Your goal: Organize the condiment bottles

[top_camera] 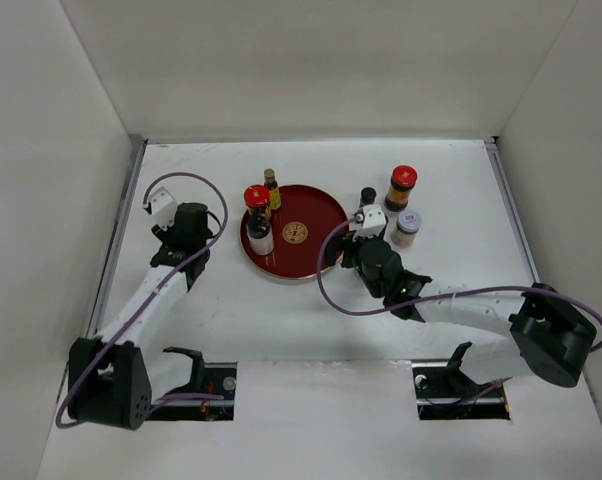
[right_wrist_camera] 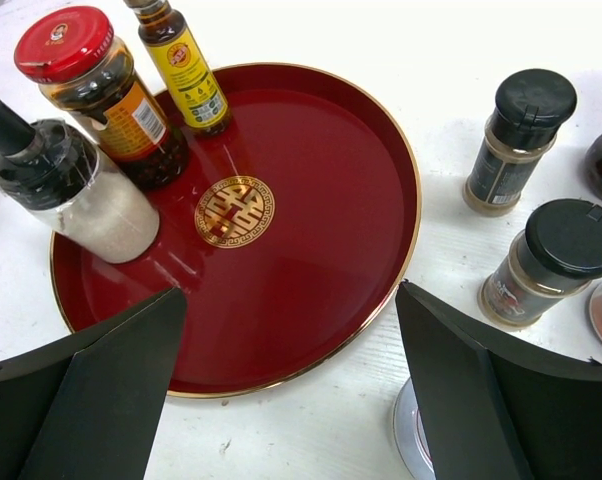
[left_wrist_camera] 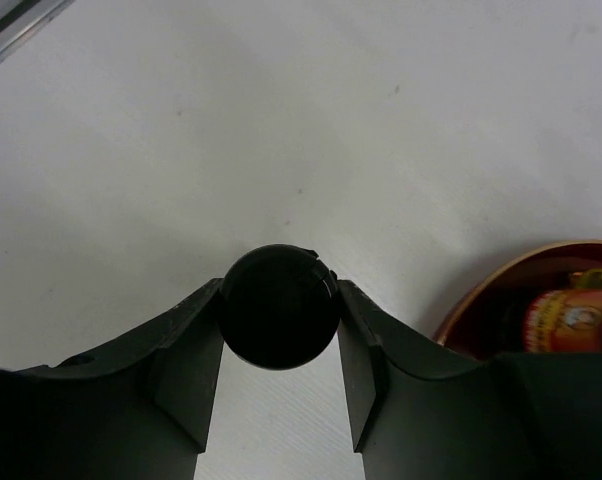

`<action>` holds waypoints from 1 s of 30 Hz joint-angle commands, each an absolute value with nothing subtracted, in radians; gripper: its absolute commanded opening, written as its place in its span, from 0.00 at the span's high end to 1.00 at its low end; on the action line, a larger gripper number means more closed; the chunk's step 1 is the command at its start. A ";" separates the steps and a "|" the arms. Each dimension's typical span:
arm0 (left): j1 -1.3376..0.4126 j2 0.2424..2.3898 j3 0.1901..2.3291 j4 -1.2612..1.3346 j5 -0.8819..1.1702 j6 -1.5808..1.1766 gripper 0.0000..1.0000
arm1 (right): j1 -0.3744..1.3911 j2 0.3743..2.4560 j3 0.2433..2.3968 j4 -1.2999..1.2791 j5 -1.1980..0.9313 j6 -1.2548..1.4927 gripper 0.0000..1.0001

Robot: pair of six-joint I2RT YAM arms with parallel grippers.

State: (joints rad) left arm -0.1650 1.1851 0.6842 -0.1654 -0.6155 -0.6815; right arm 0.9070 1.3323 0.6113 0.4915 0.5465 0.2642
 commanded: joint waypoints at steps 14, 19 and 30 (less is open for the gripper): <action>-0.530 0.584 0.615 -0.485 -0.600 -0.688 0.70 | 0.918 1.298 0.634 0.555 0.565 0.273 0.07; -0.750 0.676 0.595 -0.353 -0.664 -0.752 0.70 | 0.906 1.305 0.630 0.555 0.561 0.284 0.07; -0.862 1.031 0.635 0.047 -0.720 -0.585 0.70 | 0.894 1.304 0.624 0.555 0.558 0.284 0.07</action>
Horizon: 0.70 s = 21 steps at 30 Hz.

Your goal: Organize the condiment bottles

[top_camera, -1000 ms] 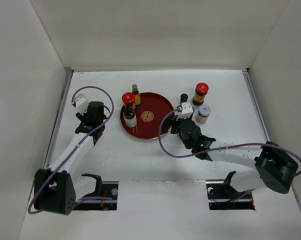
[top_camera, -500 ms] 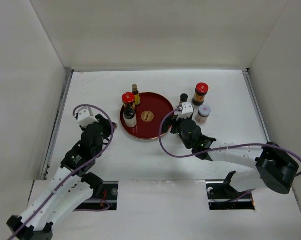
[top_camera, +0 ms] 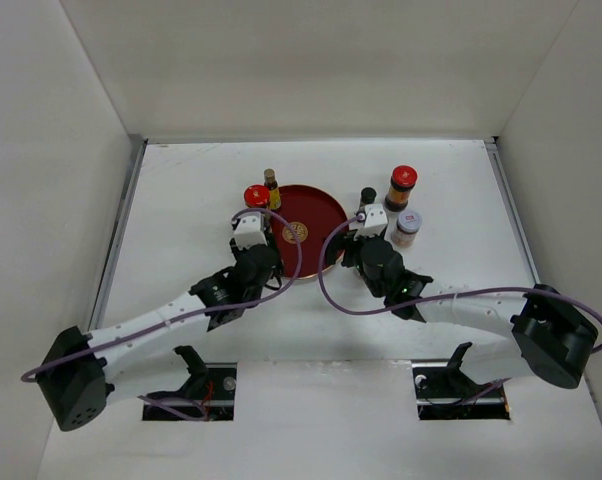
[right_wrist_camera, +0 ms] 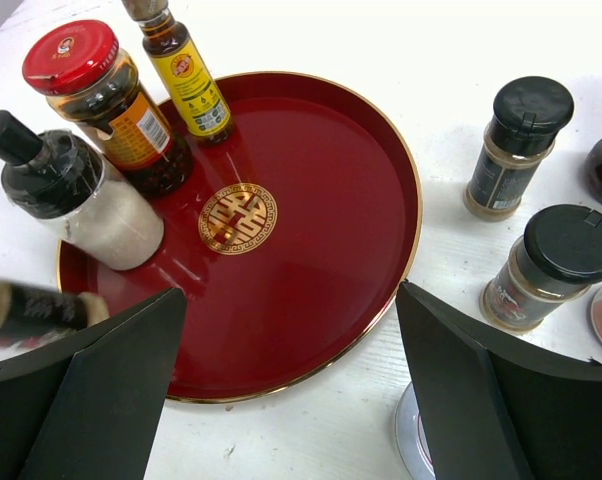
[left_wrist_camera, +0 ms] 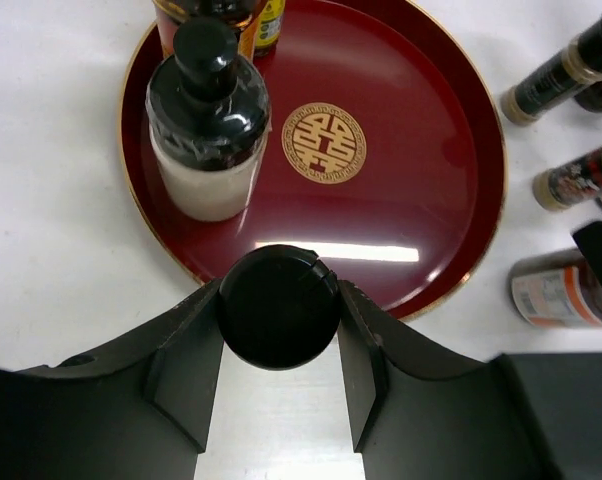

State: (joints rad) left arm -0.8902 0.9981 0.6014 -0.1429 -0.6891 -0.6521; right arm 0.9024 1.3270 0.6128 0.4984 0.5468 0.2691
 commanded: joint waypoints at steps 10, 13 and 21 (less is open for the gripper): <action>-0.769 1.186 0.638 0.117 -0.652 -0.509 0.70 | 0.889 1.321 0.626 0.555 0.557 0.285 0.07; -0.768 1.210 0.637 0.115 -0.626 -0.515 0.69 | 0.889 1.322 0.627 0.555 0.557 0.285 0.07; -0.780 1.264 0.667 0.066 -0.623 -0.509 0.59 | 0.889 1.319 0.627 0.555 0.555 0.285 0.07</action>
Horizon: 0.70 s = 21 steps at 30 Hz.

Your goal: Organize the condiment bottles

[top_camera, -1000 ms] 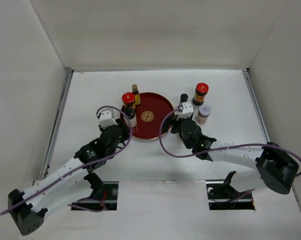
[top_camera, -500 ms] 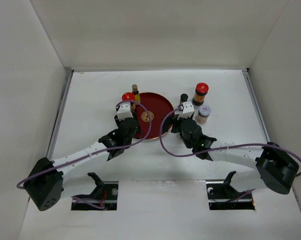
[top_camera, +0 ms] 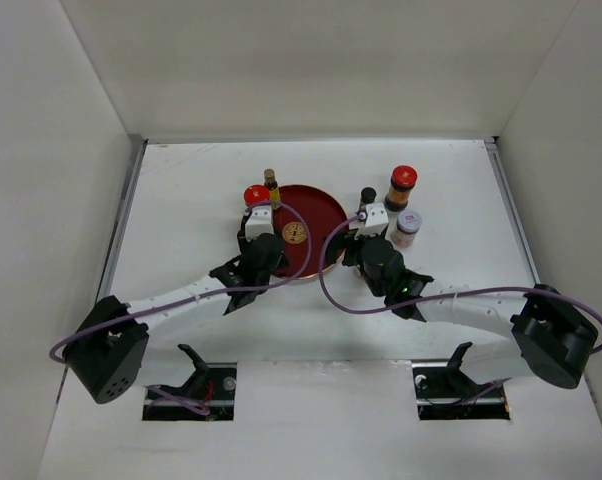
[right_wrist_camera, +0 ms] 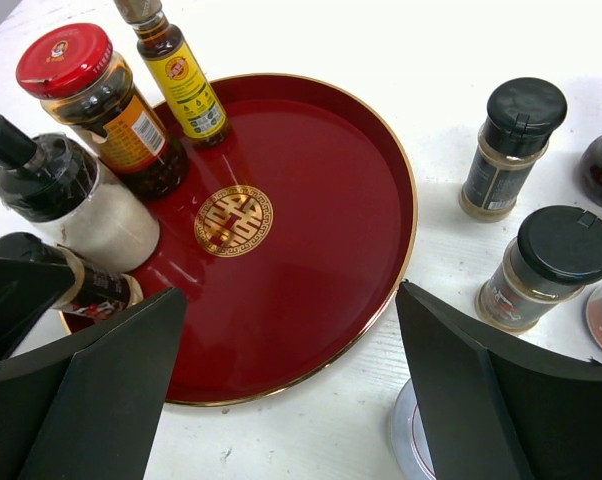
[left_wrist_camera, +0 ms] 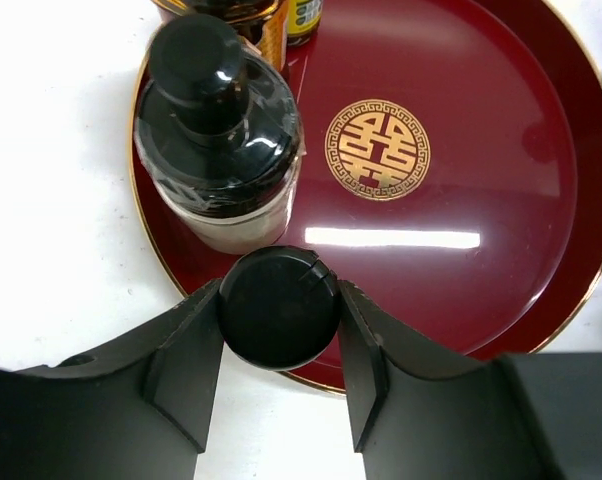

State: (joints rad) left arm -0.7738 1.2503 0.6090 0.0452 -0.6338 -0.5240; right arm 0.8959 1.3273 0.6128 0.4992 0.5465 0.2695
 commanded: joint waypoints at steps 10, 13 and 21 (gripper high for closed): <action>-0.788 1.293 0.672 0.064 -0.624 -0.517 0.34 | 0.880 1.292 0.617 0.555 0.557 0.291 0.07; -0.797 1.253 0.660 0.066 -0.635 -0.515 0.25 | 0.878 1.266 0.607 0.555 0.555 0.301 0.07; -0.840 1.028 0.566 0.135 -0.655 -0.509 0.01 | 0.872 1.169 0.600 0.508 0.555 0.307 0.57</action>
